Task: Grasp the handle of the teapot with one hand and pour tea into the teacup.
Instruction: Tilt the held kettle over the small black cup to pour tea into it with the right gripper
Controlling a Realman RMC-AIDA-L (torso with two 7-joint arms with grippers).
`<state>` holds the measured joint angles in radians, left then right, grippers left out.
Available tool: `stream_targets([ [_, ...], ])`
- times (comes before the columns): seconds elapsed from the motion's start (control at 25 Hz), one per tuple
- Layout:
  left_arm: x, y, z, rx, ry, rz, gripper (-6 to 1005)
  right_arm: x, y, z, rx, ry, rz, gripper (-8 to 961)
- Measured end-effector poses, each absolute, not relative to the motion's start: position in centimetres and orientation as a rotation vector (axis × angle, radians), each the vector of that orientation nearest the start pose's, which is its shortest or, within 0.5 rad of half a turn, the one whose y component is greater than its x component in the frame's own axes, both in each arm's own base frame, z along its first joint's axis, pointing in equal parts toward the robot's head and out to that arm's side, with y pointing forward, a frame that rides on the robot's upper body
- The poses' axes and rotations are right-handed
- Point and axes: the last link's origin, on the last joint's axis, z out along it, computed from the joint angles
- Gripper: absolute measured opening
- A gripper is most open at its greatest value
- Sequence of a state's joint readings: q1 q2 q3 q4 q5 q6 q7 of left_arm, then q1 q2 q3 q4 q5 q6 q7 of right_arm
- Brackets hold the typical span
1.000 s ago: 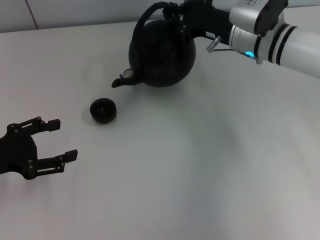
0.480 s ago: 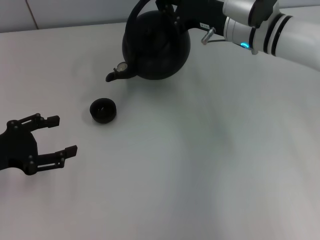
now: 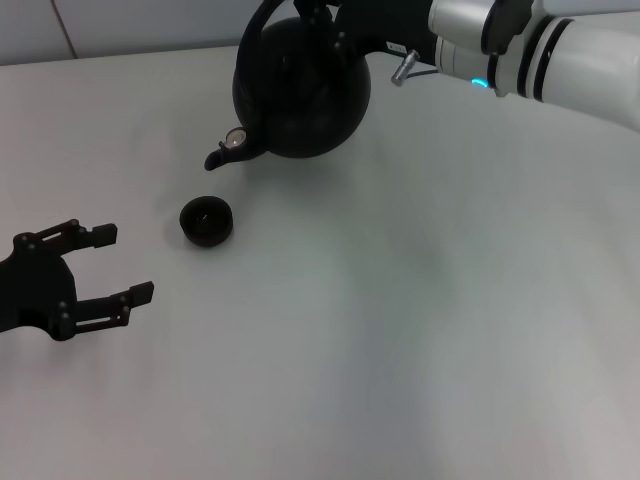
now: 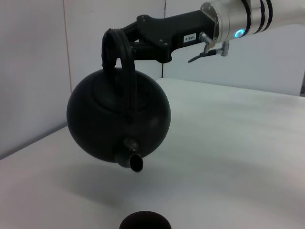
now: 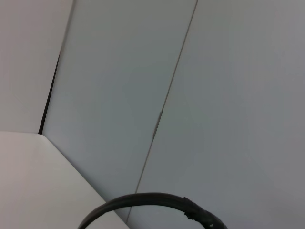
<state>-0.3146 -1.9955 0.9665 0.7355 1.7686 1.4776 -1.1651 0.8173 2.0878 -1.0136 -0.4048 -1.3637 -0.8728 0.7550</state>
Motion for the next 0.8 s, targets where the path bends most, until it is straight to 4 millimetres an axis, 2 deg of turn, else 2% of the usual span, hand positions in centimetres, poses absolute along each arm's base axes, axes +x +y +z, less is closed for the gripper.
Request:
stream_targets([
  [0.44,-30.7,30.1,1.8,-2.661,-0.379,-0.516,854,16.6,44.8,-4.0,-2.345,-0.068,0.475,109],
  [0.8,-30.6,30.1,1.7,-2.661,-0.377,-0.518,854,16.2,45.0,-4.0,-2.346,-0.093,0.467,110],
])
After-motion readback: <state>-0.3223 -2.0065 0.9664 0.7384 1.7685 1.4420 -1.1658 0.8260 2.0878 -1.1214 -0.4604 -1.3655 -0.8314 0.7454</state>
